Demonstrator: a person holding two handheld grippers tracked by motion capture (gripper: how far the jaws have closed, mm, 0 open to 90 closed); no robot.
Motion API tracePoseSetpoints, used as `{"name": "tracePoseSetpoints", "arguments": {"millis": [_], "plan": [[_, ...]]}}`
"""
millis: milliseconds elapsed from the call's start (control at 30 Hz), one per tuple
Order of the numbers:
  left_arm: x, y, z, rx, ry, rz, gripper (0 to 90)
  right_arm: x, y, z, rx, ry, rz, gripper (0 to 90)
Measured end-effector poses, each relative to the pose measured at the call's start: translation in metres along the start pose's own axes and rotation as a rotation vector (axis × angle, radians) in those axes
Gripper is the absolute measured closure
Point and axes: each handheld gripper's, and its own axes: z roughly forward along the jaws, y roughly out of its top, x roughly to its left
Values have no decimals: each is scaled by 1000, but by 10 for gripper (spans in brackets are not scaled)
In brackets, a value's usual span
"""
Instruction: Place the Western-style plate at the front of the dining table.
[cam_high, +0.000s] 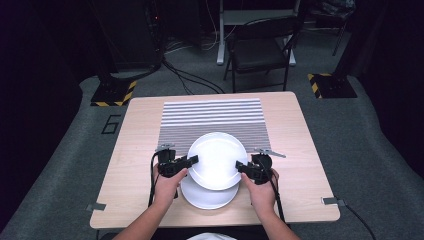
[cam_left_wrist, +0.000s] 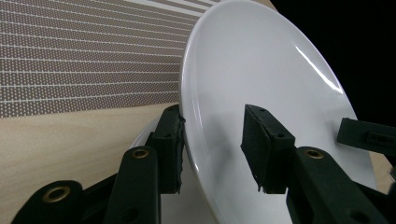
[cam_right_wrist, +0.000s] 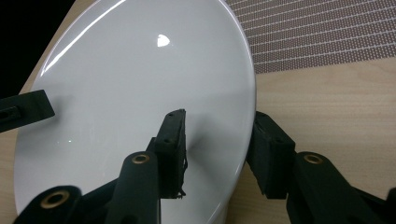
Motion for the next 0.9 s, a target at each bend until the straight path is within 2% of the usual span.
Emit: {"name": "tracePoseSetpoints", "arguments": {"millis": [67,100,233,333,367,400,533,633,900], "plan": [[3,1,0,-2,0,8,592,1,3,2,-5,5,1,594],[3,2,0,-4,-1,-6,593,1,4,2,-7,7,4,595],[6,6,-1,-15,5,-5,596,4,8,5,-15,11,4,597],[7,8,-1,-30,4,-25,603,5,11,8,-16,12,11,599],[8,9,-2,-28,1,-14,605,5,12,9,-18,13,10,600],[8,10,-2,-35,5,-24,605,6,13,10,-17,13,14,602],[10,13,-1,-42,24,-22,605,7,16,13,-24,16,8,604],[12,15,-1,-38,25,-17,605,10,20,16,-28,16,17,606],[16,23,0,-60,36,-35,608,15,29,22,-34,13,9,608]]}}
